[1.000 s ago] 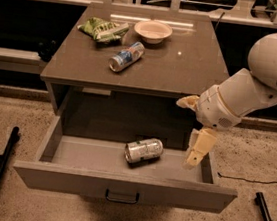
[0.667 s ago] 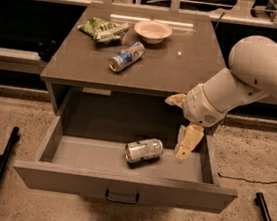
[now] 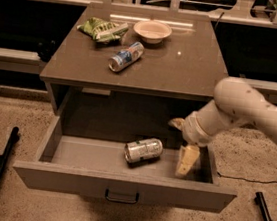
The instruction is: Pick 7up can from top drawer and place on counter
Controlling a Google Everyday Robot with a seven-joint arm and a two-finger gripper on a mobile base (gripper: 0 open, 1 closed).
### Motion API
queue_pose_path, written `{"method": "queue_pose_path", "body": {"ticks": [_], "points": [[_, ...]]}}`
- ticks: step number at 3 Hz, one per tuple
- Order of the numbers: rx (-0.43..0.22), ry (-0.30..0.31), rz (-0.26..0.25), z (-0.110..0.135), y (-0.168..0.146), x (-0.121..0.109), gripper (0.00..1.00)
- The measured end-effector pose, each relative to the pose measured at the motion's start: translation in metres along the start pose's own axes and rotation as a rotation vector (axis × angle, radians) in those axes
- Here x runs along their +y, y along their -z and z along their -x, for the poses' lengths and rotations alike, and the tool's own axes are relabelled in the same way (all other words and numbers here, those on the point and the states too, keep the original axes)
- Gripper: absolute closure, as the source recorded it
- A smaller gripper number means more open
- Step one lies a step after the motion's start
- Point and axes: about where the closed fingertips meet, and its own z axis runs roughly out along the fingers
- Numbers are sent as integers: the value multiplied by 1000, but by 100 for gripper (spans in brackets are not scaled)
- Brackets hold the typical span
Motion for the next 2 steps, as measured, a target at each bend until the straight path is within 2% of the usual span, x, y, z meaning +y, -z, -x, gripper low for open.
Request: {"method": "queue_pose_path", "body": {"ticks": [1,2], "points": [[-9,-5,0,-77,-64,-6,0],[-9,-5,0,-76,-65,-7,0]]}}
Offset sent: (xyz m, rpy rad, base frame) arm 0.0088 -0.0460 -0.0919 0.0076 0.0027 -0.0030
